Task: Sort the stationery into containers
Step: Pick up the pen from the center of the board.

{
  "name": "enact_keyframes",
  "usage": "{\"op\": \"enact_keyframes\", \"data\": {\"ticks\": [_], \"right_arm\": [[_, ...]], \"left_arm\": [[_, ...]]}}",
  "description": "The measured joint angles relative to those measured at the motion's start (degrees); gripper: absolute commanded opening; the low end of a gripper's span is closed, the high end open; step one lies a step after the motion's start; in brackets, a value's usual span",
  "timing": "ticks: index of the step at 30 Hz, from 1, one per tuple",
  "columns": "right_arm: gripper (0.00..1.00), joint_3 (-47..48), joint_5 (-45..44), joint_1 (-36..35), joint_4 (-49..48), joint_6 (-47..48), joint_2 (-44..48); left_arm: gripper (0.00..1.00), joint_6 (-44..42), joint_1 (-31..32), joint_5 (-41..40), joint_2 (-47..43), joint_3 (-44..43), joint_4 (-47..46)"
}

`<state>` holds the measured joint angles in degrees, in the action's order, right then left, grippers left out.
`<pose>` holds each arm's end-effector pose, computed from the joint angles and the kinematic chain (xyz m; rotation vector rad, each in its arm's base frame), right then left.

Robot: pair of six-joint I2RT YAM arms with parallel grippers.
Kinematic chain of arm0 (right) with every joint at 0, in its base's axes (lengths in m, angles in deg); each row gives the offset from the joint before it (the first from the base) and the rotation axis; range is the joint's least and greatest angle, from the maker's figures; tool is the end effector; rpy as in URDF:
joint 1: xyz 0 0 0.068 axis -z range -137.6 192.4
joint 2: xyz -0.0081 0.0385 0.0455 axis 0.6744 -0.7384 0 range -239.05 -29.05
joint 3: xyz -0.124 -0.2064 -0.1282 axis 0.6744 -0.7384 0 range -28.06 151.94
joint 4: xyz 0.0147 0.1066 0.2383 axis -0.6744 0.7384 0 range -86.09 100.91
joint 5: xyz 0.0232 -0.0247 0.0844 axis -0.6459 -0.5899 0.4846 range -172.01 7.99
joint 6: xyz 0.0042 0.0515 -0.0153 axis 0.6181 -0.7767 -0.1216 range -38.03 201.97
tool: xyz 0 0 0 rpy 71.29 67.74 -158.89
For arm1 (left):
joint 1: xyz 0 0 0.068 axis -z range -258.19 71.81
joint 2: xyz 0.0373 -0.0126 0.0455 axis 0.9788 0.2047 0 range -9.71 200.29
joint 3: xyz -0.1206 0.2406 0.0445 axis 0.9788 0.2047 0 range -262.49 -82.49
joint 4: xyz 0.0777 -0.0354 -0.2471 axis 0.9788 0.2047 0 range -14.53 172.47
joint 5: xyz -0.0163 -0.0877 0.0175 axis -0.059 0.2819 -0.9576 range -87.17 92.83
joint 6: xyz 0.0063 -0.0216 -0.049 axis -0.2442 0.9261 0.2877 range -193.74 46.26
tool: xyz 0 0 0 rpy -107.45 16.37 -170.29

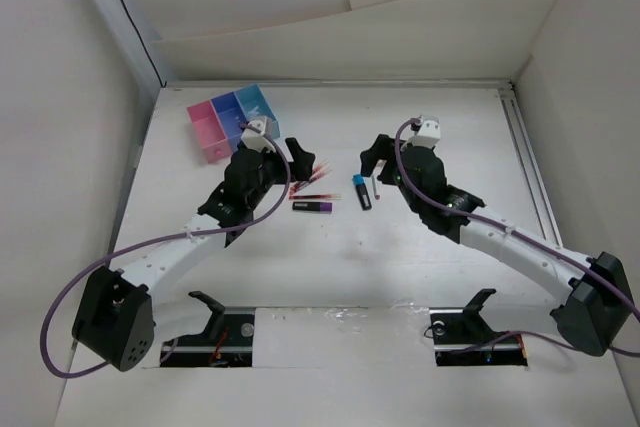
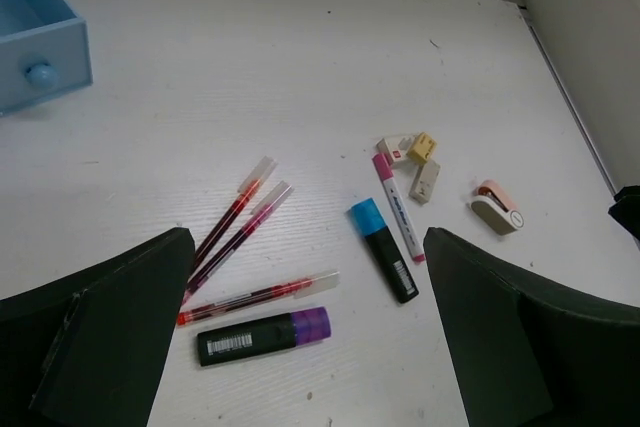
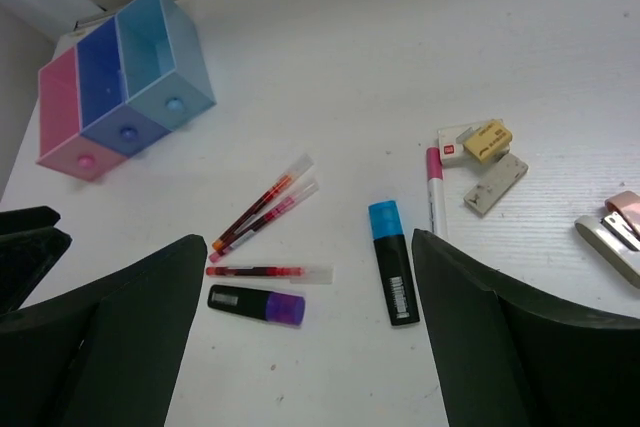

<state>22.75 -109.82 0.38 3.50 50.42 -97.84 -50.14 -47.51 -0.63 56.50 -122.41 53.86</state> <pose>0.2165 0.1729 0.3091 0.1636 1.8570 0.4405 0.2323 -0.1353 0.2914 0.0575 1.6949 -0.6668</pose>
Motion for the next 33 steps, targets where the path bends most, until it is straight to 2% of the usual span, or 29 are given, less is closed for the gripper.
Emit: {"op": "enact_keyframes", "data": {"ticks": [3,6,7,10,11,16,21,23,28,33], "right_arm": [[0.9,-0.07,0.02,0.0,-0.02,0.0,0.09],[0.75,-0.07,0.13,0.0,-0.02,-0.04,0.2],[0.54,-0.07,0.22,0.0,-0.02,-0.13,0.22],[0.19,-0.11,0.7,0.0,-0.02,-0.04,0.22],[0.02,-0.13,0.74,0.0,-0.04,-0.22,0.22],[0.0,-0.17,0.85,0.0,-0.02,-0.42,0.22],[0.0,-0.17,0.83,0.0,-0.04,-0.42,0.17],[0.0,-0.17,0.85,0.0,-0.02,-0.42,0.11],[0.0,-0.2,0.57,0.0,-0.02,-0.42,0.09],[0.0,-0.2,-0.26,0.07,-0.02,-0.42,0.09]], "left_arm": [[1.0,0.55,0.0,-0.85,-0.52,0.0,0.28],[1.0,1.38,0.0,-1.51,-2.21,0.04,0.24],[1.0,1.42,0.0,-1.53,-2.86,0.09,0.13],[1.0,1.2,0.0,-1.25,-5.35,1.62,-2.1],[1.0,1.05,0.0,-1.11,-6.78,3.13,-3.15],[1.0,0.5,-0.02,0.07,-13.07,9.6,-6.08],[1.0,-1.49,0.0,4.83,-12.52,9.75,-8.2],[1.0,-1.62,0.04,5.64,-10.71,9.01,-7.87],[1.0,-1.97,0.04,7.04,1.88,1.81,-5.11],[1.0,-1.92,0.04,7.13,7.34,1.55,-5.35]]}}
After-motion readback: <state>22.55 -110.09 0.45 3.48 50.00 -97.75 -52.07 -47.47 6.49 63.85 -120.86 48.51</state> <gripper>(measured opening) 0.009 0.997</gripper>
